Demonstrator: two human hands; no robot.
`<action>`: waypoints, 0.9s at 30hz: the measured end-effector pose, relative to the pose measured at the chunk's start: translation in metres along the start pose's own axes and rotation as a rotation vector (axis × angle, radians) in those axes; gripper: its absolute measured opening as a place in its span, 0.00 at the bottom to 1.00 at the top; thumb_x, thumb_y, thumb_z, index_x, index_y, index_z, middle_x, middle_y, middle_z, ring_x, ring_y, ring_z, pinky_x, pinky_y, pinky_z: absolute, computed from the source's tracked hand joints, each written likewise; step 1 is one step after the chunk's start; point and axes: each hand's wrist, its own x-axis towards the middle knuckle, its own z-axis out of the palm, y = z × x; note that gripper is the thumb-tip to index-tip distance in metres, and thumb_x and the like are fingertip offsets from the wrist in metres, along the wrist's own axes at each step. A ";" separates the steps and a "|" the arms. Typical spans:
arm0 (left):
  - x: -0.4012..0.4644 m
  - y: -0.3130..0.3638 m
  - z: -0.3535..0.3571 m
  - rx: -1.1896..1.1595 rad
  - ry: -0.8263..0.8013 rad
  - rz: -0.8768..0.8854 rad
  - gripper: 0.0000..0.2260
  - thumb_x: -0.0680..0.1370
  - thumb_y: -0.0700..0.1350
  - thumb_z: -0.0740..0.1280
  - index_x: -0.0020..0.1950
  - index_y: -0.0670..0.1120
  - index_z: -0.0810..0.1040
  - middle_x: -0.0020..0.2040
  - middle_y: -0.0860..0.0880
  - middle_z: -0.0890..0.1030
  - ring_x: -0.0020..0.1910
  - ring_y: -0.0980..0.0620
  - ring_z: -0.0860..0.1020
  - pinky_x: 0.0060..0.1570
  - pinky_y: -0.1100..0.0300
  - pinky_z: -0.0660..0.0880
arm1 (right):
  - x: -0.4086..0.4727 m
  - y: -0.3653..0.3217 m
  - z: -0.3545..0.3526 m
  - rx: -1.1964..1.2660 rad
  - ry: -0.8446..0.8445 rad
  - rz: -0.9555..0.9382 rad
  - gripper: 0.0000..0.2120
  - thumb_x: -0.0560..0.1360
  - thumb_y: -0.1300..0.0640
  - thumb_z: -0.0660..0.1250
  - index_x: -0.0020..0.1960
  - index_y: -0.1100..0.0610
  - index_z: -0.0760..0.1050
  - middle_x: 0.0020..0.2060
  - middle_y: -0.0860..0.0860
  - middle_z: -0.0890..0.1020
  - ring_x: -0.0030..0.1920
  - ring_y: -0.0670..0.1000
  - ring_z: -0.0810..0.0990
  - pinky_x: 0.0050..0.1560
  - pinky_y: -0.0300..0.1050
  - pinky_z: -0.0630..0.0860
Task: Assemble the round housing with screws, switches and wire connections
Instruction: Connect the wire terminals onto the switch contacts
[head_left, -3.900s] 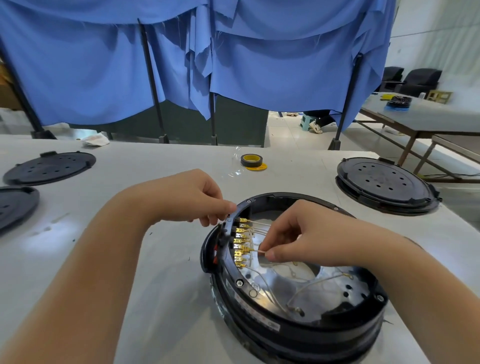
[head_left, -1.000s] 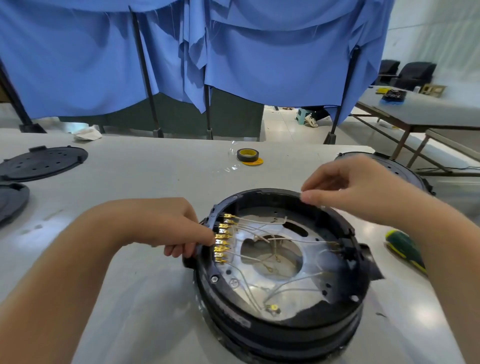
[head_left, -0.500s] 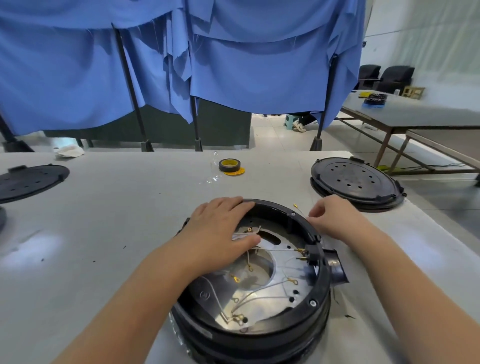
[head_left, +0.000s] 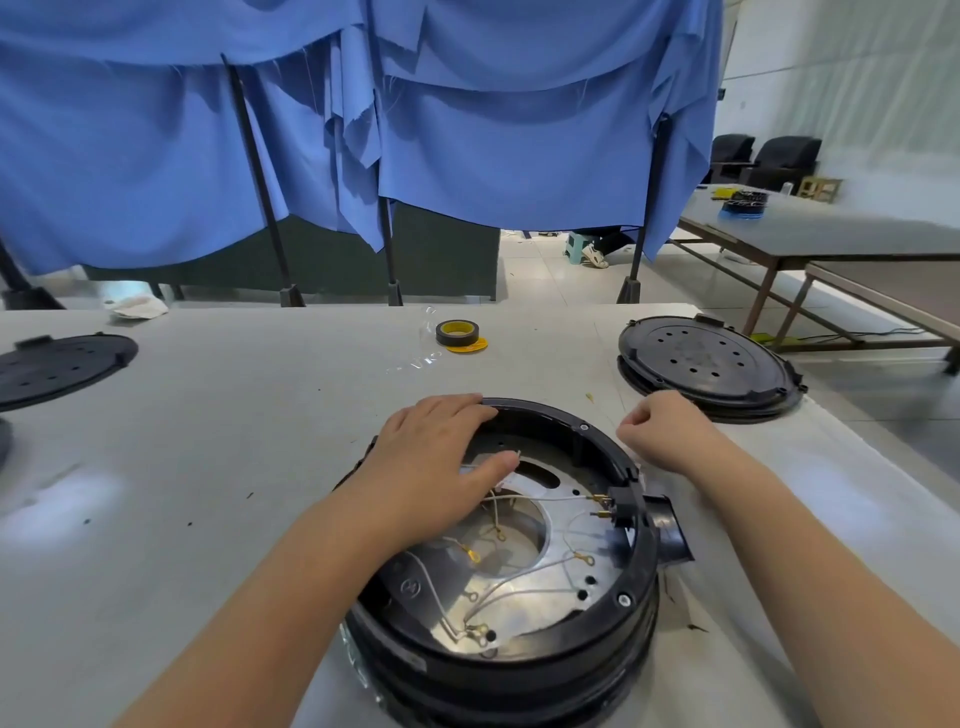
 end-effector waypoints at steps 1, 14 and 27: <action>0.000 0.001 -0.002 -0.058 0.023 -0.014 0.25 0.78 0.62 0.58 0.74 0.55 0.65 0.74 0.56 0.65 0.73 0.55 0.61 0.73 0.54 0.57 | -0.002 -0.003 -0.008 0.072 0.002 -0.028 0.08 0.72 0.64 0.62 0.34 0.63 0.73 0.37 0.67 0.77 0.31 0.50 0.70 0.34 0.40 0.68; -0.004 0.019 -0.031 -1.027 0.342 -0.204 0.08 0.73 0.50 0.72 0.49 0.49 0.85 0.41 0.55 0.86 0.42 0.60 0.84 0.38 0.71 0.77 | -0.083 -0.082 -0.044 0.174 -0.079 -0.466 0.05 0.73 0.49 0.68 0.39 0.46 0.78 0.35 0.41 0.79 0.31 0.35 0.75 0.28 0.27 0.67; -0.010 0.022 -0.039 -1.239 0.372 -0.140 0.05 0.74 0.38 0.72 0.48 0.46 0.83 0.38 0.48 0.86 0.39 0.52 0.85 0.39 0.69 0.78 | -0.088 -0.081 -0.049 0.185 -0.094 -0.491 0.06 0.72 0.44 0.67 0.39 0.44 0.79 0.33 0.37 0.81 0.34 0.34 0.77 0.35 0.32 0.69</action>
